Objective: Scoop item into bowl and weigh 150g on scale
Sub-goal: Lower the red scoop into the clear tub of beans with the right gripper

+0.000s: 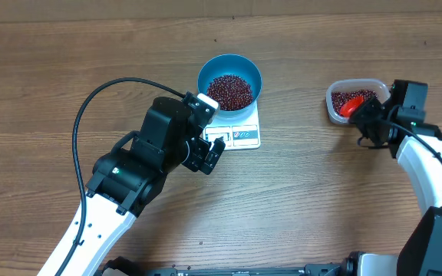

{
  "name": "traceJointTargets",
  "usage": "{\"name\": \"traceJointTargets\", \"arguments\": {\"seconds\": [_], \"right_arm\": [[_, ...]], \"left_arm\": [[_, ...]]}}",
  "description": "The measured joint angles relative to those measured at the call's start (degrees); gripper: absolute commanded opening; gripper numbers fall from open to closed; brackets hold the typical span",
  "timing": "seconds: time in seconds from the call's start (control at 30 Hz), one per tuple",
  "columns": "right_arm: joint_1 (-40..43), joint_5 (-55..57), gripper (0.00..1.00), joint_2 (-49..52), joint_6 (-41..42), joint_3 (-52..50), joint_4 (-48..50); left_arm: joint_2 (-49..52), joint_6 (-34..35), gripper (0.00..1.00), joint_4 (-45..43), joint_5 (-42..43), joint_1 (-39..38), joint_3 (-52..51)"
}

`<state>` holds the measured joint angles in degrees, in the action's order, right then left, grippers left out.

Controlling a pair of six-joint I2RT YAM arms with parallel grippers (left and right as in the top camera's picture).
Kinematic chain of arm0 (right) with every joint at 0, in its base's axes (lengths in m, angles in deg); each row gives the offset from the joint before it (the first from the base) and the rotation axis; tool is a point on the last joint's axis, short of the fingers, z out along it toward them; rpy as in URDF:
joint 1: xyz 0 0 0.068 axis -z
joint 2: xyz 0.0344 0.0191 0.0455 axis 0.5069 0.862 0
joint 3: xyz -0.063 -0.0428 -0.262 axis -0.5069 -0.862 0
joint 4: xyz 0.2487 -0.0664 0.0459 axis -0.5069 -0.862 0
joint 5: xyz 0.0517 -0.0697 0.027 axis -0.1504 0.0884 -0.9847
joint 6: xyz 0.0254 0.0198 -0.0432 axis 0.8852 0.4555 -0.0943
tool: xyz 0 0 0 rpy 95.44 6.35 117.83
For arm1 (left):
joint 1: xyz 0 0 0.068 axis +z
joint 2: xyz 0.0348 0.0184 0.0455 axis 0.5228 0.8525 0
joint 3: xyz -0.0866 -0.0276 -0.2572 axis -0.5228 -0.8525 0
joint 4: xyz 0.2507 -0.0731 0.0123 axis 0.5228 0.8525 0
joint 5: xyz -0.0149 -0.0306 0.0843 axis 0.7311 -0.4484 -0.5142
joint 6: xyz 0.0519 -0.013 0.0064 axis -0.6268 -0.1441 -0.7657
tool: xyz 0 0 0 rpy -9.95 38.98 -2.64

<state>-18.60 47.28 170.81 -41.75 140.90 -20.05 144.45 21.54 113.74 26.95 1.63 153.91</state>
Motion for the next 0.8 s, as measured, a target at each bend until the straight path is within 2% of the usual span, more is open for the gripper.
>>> {"name": "traceJointTargets", "arguments": {"seconds": [0.17, 0.2, 0.23, 0.27, 0.43, 0.5, 0.63, 0.8], "right_arm": [[0.00, 0.57, 0.42, 0.00, 1.60, -0.44, 0.74], [-0.02, 0.83, 0.50, 0.00, 1.81, -0.44, 0.68], [0.00, 1.16, 0.64, 0.00, 2.05, -0.44, 0.61], [0.00, 1.49, 0.72, 0.00, 1.97, -0.44, 0.55], [0.00, 2.78, 0.94, 0.00, 2.38, -0.46, 0.42], [0.00, 2.95, 1.00, 0.00, 1.92, -0.46, 0.39], [0.00, 2.99, 1.00, 0.00, -1.07, -0.46, 0.04], [0.00, 2.21, 1.00, 0.00, -11.61, -0.44, -1.79]], "left_arm": [[0.02, 0.00, 1.00, 0.00, -0.02, 0.00, 0.00], [0.00, 0.00, 1.00, 0.00, -0.02, 0.00, 0.00], [0.02, 0.00, 1.00, 0.00, -0.02, 0.00, 0.00], [0.02, 0.02, 1.00, 0.00, -0.02, 0.00, 0.00], [0.02, 0.00, 0.99, 0.00, -0.02, 0.00, 0.00], [0.02, 0.02, 1.00, 0.00, -0.02, 0.00, 0.00], [0.00, 0.00, 0.99, 0.00, 0.00, 0.00, 0.00], [0.02, 0.00, 1.00, 0.00, 0.00, 0.00, 0.00]]}}
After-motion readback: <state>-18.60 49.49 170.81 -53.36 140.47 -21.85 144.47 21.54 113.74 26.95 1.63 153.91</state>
